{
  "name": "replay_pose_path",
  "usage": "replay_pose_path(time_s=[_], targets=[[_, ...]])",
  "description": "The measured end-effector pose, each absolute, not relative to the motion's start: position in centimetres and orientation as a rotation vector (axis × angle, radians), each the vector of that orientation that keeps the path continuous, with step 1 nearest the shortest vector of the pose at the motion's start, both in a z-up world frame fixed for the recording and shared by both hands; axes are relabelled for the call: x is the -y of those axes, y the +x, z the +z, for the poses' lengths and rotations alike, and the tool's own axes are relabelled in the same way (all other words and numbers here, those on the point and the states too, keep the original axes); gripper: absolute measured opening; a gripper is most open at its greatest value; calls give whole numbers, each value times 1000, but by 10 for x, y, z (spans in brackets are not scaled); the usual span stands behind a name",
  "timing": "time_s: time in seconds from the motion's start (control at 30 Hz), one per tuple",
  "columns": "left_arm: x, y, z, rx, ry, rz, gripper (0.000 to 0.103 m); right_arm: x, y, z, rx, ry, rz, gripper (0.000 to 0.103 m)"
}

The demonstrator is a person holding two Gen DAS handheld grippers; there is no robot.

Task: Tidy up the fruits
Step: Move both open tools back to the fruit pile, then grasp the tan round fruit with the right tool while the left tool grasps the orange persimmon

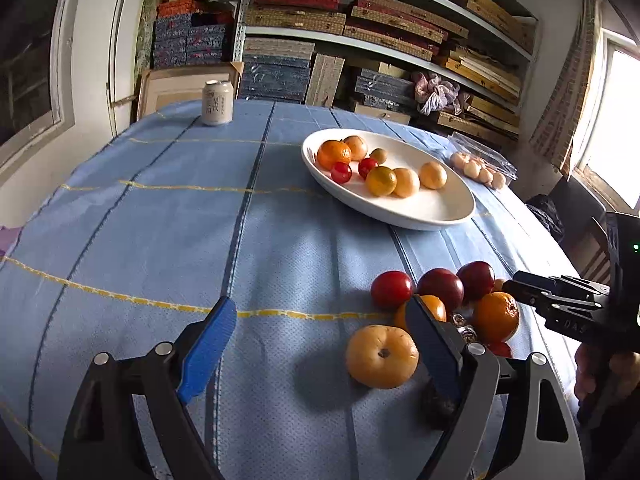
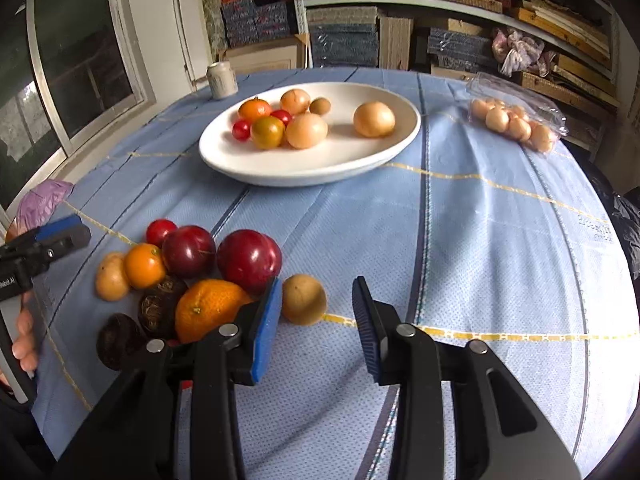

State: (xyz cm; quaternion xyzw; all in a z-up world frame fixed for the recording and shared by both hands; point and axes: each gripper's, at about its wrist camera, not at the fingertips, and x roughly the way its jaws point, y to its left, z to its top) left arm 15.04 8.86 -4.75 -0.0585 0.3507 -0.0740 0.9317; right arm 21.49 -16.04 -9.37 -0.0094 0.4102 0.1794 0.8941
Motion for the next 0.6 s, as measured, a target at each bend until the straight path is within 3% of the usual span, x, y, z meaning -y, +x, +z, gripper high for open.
replay_pose_path(time_s=[0.4, 0.47, 0.5, 0.6], targets=[[-99, 147, -41, -718, -172, -165, 87, 153, 233, -103, -922, -44, 382, 36], [-100, 145, -41, -718, -171, -168, 87, 148, 230, -107, -908, -93, 375, 33], [-100, 145, -41, -721, -166, -168, 87, 146, 229, -108, -902, -101, 381, 26], [-98, 145, -45, -740, -154, -167, 87, 143, 222, -108, -884, -117, 367, 26]])
